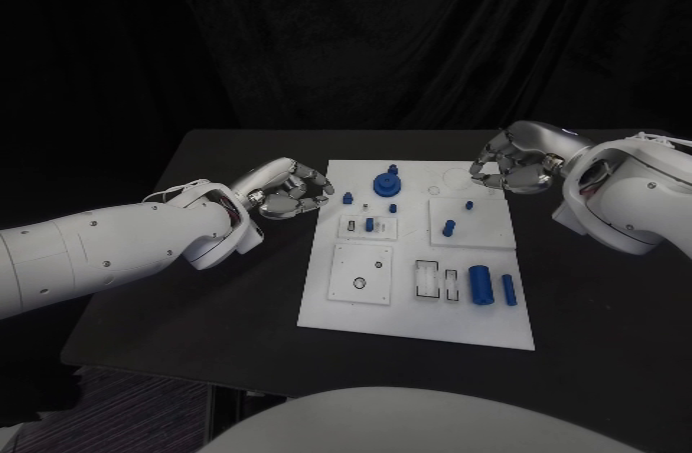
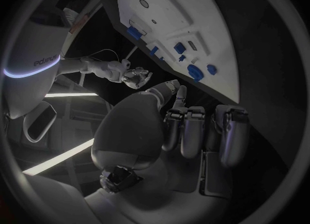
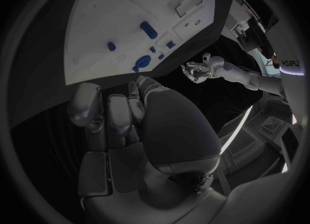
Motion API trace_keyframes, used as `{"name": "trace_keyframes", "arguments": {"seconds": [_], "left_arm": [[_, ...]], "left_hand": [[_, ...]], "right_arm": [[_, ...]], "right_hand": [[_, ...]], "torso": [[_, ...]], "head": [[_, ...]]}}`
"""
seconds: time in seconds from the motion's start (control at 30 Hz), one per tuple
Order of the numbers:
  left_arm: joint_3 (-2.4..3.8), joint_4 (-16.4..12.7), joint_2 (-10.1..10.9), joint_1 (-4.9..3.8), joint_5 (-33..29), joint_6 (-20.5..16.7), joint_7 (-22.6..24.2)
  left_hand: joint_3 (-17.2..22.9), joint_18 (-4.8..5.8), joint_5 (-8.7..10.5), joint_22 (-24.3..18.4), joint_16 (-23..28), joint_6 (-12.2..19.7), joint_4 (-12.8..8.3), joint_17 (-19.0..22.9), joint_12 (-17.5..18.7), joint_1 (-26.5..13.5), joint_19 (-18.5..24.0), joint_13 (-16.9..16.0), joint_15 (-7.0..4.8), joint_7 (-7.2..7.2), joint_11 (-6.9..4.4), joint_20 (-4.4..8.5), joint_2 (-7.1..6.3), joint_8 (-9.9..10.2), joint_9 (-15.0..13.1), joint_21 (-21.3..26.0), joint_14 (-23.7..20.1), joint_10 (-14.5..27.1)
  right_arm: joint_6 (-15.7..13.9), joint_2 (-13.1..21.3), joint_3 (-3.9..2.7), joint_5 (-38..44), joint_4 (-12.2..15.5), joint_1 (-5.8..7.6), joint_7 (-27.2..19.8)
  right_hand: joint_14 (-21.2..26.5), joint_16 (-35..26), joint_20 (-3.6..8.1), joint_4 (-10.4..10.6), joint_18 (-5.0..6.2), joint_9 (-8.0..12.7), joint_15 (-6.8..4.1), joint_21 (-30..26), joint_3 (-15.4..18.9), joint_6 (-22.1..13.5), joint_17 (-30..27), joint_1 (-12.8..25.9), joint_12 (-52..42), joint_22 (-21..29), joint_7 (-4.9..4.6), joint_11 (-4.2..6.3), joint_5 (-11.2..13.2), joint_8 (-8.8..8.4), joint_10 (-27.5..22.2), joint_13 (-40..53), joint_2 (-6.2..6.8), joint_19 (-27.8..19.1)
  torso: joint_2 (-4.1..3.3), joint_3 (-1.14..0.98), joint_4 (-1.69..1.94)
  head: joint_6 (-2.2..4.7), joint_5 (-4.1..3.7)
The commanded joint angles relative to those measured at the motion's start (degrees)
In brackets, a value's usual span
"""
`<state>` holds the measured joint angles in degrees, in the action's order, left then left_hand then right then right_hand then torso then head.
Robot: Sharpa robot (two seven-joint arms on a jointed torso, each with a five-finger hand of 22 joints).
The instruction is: Assemble the parts on the task board
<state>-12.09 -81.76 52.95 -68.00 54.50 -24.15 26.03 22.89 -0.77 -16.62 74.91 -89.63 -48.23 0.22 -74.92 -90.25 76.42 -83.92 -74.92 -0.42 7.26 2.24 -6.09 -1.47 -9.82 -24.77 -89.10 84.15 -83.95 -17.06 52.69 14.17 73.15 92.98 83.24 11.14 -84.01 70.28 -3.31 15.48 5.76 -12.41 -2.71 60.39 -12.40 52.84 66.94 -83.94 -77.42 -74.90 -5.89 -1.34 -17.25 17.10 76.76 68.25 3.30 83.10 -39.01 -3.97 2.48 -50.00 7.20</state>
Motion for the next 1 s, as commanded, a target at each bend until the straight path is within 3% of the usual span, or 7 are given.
{"name": "trace_keyframes", "arguments": {"seconds": [0.03, 0.2, 0.27, 0.47, 0.53, 0.73, 1.0], "left_arm": [[0.00, -0.4, 0.4, -0.24, 3.6, -3.9, 5.9], [0.00, -0.6, 1.2, -0.33, 3.9, -4.9, 6.6], [0.00, -0.7, 1.4, -0.34, 3.9, -5.2, 6.5], [-0.01, -1.0, 2.2, -0.34, 4.0, -5.6, 5.7], [-0.01, -1.1, 2.4, -0.33, 4.0, -5.7, 5.4], [-0.01, -0.9, 2.5, -0.30, 4.0, -5.6, 4.4], [-0.01, -0.6, 2.1, -0.28, 4.0, -5.3, 3.6]], "left_hand": [[0.0, 0.55, 0.34, 14.8, -0.4, 0.3, 0.6, -15.1, 0.3, 0.6, -5.5, -15.1, -0.41, -0.33, -0.34, 0.46, 0.05, -0.3, 0.1, -0.2, 5.9, -6.0], [0.1, 0.63, -0.05, 14.9, -0.4, -0.6, 2.5, -15.1, 0.3, 0.8, -5.7, -15.1, -0.46, -0.27, -0.32, 0.57, -0.36, -1.4, 0.1, -0.5, 5.9, -6.0], [0.2, 0.65, -0.16, 14.9, -0.4, -0.7, 2.6, -15.1, 0.3, 0.9, -5.8, -15.1, -0.46, -0.25, -0.32, 0.58, -0.39, -1.4, 0.1, -0.5, 5.9, -6.0], [0.3, 0.64, -0.51, 14.9, -0.4, -0.6, 2.9, -15.1, 0.3, 1.1, -5.7, -15.1, -0.47, -0.21, -0.30, 0.59, -0.44, -1.6, 0.1, -0.5, 5.9, -6.0], [0.3, 0.66, -0.63, 15.0, -0.4, -0.5, 3.1, -15.1, 0.3, 1.1, -5.8, -15.1, -0.46, -0.15, -0.26, 0.60, -0.51, -1.6, 0.2, -0.6, 5.9, -6.0], [0.5, 0.65, -1.05, 14.9, -0.4, -0.4, 3.4, -15.1, 0.3, 1.4, -5.8, -15.1, -0.43, -0.05, -0.19, 0.59, -0.52, -1.7, 0.2, -0.5, 5.9, -6.0], [0.6, 0.62, -1.45, 14.9, -0.4, -0.2, 3.7, -15.1, 0.3, 1.5, -5.7, -15.1, -0.38, 0.04, -0.11, 0.56, -0.57, -1.8, 0.3, -0.5, 5.9, -6.0]], "right_arm": [[-3.4, -2.0, 0.03, 3.2, -0.1, 0.49, 0.8], [-2.8, -6.5, 0.02, 5.8, -1.5, -0.32, 1.9], [-2.6, -8.3, 0.02, 7.0, -2.1, -1.07, 2.3], [-1.5, -13.0, 0.01, 10.5, -4.7, -3.19, 3.3], [-1.5, -14.8, 0.01, 11.3, -6.0, -3.77, 3.3], [-2.5, -19.6, -0.05, 14.0, -10.0, -5.84, 3.3], [-2.7, -23.6, -0.22, 16.3, -13.7, -7.81, 3.3]], "right_hand": [[-2.2, 1.6, 0.21, 0.6, -0.99, -0.4, -0.39, 2.4, 1.2, 0.6, 1.7, 1.4, -1.4, -8.9, 0.22, 0.40, 1.2, 0.46, 1.9, 1.8, 0.06, 0.9], [-2.7, 3.3, 0.45, 0.9, -1.49, -0.8, -0.51, 5.5, 3.0, -0.1, 3.4, 3.7, -2.8, -9.5, 0.25, 0.47, 2.7, 0.31, 3.4, 3.9, 0.28, 1.7], [-2.7, 3.5, 0.42, 0.9, -1.57, -0.8, -0.41, 6.0, 3.6, -1.0, 3.7, 4.5, -3.0, -9.6, 0.03, 0.30, 3.4, -0.20, 3.5, 4.1, 0.30, 1.8], [-2.7, 3.8, 0.14, 0.4, -1.61, -0.3, 0.00, 6.3, 4.5, -3.4, 3.9, 5.1, -2.9, -9.6, -0.61, -0.24, 4.5, -1.84, 3.3, 4.0, 0.60, 1.8], [-2.7, 3.8, 0.05, -0.1, -1.60, -0.1, 0.07, 6.4, 4.5, -4.2, 3.9, 4.5, -2.9, -9.6, -0.73, -0.30, 4.1, -2.46, 3.2, 3.9, 0.64, 1.8], [-2.6, 4.0, -0.12, -1.4, -1.61, 0.3, 0.20, 6.7, 4.6, -6.3, 4.0, 3.3, -3.0, -9.6, -1.06, -0.42, 3.8, -3.98, 3.2, 4.1, 1.03, 1.7], [-2.6, 4.2, -0.22, -2.4, -1.66, 0.5, 0.26, 7.3, 4.7, -9.1, 4.2, 2.6, -3.2, -9.7, -1.39, -0.49, 2.7, -5.22, 3.2, 4.5, 0.96, 1.6]], "torso": [[0.01, 0.22, 0.15], [-0.05, 1.08, 0.46], [-0.12, 1.66, 0.84], [-0.40, 2.48, 1.44], [-0.60, 3.32, 2.19], [-0.69, 4.83, 3.50], [-0.70, 5.78, 4.93]], "head": [[0.00, -0.07], [0.00, -0.27], [0.00, -0.53], [0.00, -1.27], [0.00, -2.01], [0.00, -2.74], [0.00, -3.61]]}}
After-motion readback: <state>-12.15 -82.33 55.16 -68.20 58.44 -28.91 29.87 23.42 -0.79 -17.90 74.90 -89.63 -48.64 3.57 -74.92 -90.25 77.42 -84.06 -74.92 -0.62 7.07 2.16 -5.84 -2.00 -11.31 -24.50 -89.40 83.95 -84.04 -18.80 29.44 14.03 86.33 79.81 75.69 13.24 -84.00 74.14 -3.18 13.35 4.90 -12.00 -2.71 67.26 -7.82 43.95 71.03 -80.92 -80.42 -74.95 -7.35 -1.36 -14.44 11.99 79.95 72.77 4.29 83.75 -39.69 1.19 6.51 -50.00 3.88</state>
